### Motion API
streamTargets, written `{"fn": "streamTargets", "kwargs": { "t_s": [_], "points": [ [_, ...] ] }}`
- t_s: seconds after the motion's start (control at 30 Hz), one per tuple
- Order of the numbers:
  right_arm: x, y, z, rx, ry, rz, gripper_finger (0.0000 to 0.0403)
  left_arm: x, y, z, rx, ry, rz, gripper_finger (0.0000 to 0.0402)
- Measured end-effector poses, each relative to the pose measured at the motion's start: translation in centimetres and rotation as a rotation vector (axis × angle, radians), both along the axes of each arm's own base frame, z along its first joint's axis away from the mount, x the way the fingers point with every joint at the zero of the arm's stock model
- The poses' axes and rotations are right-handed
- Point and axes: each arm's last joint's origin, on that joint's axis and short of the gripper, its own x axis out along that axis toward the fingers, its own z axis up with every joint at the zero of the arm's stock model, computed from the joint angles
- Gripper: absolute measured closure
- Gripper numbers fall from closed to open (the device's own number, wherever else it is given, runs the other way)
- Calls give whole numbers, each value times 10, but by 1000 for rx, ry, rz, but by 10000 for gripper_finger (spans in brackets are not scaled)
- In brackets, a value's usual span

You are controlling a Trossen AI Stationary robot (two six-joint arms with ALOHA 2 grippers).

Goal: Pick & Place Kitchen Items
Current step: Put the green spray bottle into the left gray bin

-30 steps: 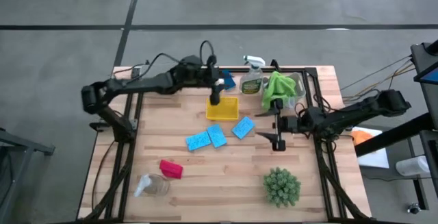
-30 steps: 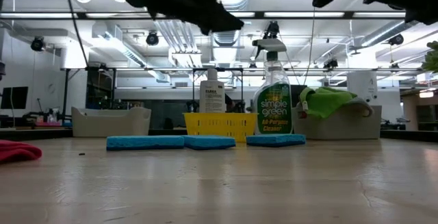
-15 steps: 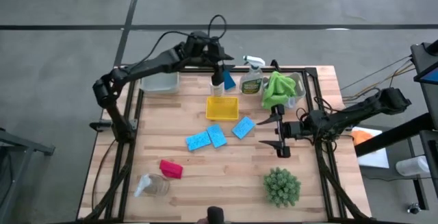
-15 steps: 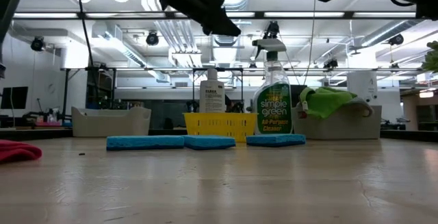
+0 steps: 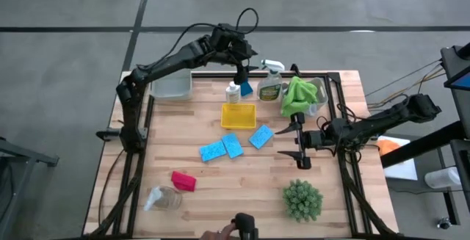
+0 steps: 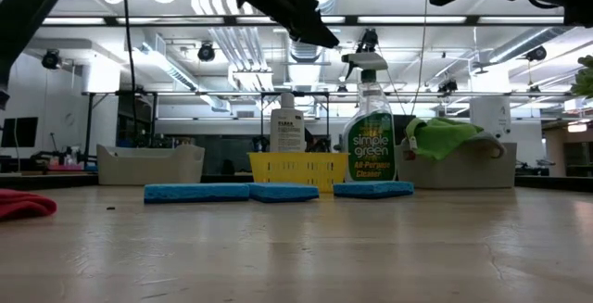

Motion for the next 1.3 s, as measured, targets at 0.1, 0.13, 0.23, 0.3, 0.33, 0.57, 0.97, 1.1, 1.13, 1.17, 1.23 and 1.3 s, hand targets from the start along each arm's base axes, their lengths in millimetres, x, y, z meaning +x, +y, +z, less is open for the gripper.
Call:
{"fn": "streamTargets", "kwargs": {
  "t_s": [0.1, 0.13, 0.23, 0.3, 0.33, 0.57, 0.97, 1.1, 1.13, 1.17, 1.23, 1.3],
  "points": [
    [0, 0, -1, -1, 4, 0, 119, 5, 3, -3, 8, 12, -8, 138],
    [0, 0, -1, -1, 5, 0, 119, 8, 4, -5, 8, 13, -9, 138],
    [0, 0, -1, -1, 5, 0, 119, 13, 6, -9, 9, 17, -13, 137],
    [0, 0, -1, -2, 4, 0, 119, 15, 8, -12, 8, 17, -20, 137],
    [0, 0, -1, -2, 4, 0, 119, 16, 8, -14, 5, 21, -22, 137],
    [0, 0, -1, -3, 5, 0, 119, 21, 11, -18, 25, 2, -29, 137],
    [0, 0, -1, -4, 7, 0, 119, 23, 12, -17, 27, -28, -36, 137],
    [0, 0, -1, -4, 7, 0, 119, 29, 14, -22, 30, -47, -42, 137],
    [0, 0, -1, -4, 7, 0, 119, 30, 15, -24, 30, -50, -42, 137],
    [0, 0, -1, -4, 7, 0, 119, 31, 16, -27, 25, -44, -41, 137],
    [0, 0, -1, -2, 8, 0, 119, 33, 16, -31, 20, -37, -41, 137],
    [0, 0, -1, -2, 11, 1, 119, 32, 17, -31, 19, -38, -43, 137]
  ]
}}
